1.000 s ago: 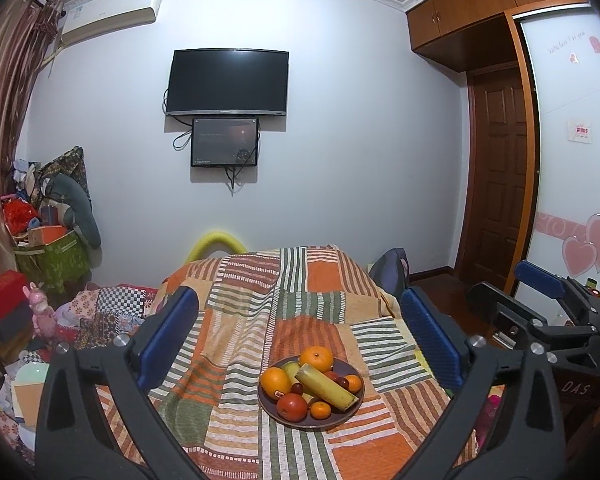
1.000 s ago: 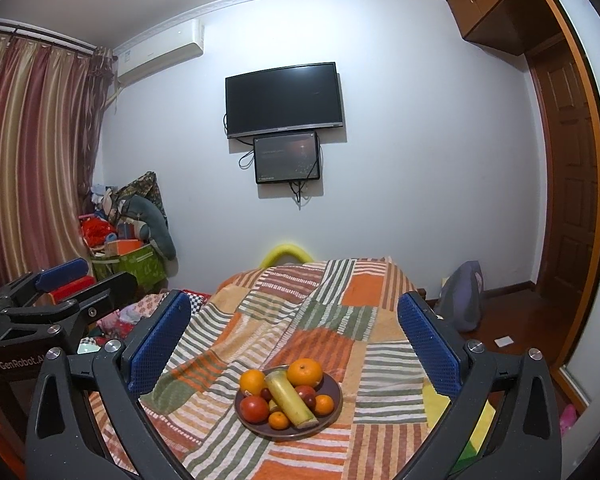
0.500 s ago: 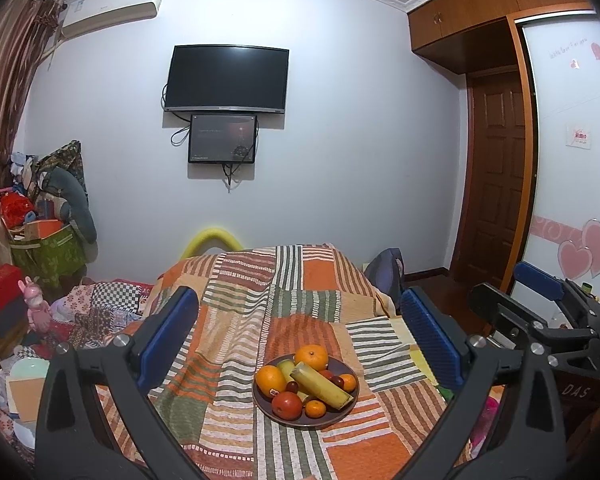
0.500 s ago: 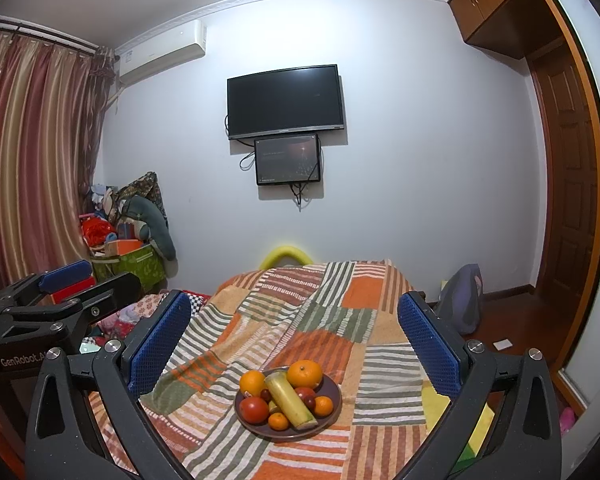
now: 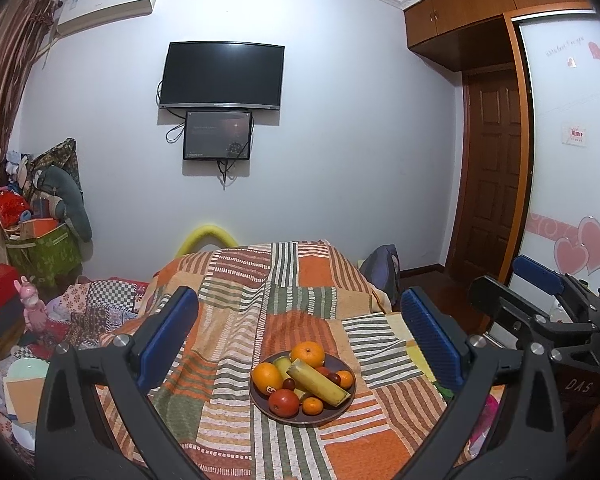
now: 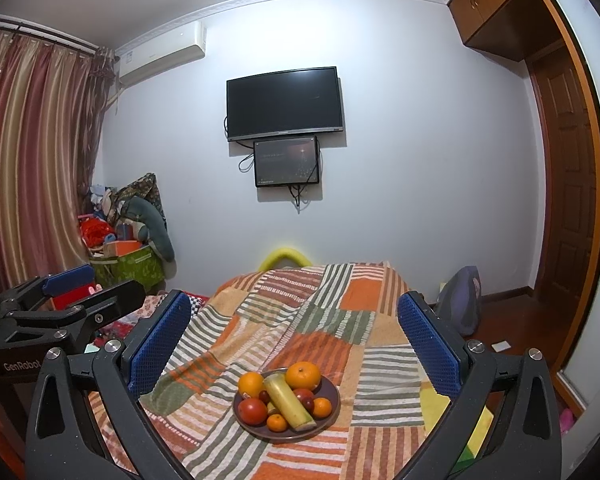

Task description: Organize fruits

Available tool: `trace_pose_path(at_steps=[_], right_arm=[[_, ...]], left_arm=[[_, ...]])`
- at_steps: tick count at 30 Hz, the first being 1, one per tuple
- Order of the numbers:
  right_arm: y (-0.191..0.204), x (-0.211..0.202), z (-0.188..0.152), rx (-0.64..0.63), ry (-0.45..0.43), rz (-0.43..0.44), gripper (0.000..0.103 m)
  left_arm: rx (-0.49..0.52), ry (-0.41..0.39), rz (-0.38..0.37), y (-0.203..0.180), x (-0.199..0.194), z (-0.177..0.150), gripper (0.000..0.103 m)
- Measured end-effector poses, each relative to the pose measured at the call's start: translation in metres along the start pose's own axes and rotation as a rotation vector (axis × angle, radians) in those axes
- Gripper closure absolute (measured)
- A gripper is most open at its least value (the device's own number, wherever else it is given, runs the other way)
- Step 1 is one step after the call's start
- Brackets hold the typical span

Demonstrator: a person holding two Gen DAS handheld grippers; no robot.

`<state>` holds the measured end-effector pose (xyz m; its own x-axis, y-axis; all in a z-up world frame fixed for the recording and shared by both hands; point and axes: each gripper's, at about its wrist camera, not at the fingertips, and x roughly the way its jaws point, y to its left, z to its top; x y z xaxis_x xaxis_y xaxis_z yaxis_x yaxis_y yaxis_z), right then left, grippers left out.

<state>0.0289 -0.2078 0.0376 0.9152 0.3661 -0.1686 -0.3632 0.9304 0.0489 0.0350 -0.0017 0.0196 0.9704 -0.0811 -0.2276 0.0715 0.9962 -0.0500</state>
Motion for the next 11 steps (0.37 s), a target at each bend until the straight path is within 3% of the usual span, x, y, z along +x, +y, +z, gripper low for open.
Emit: trace_pose_path(at_steps=[11], right_arm=[[-0.0046, 0.0042, -0.0002, 0.001, 0.006, -0.006, 0.000]], left_arm=[[-0.002, 0.004, -0.001, 0.0010, 0.0010, -0.0002, 0.000]])
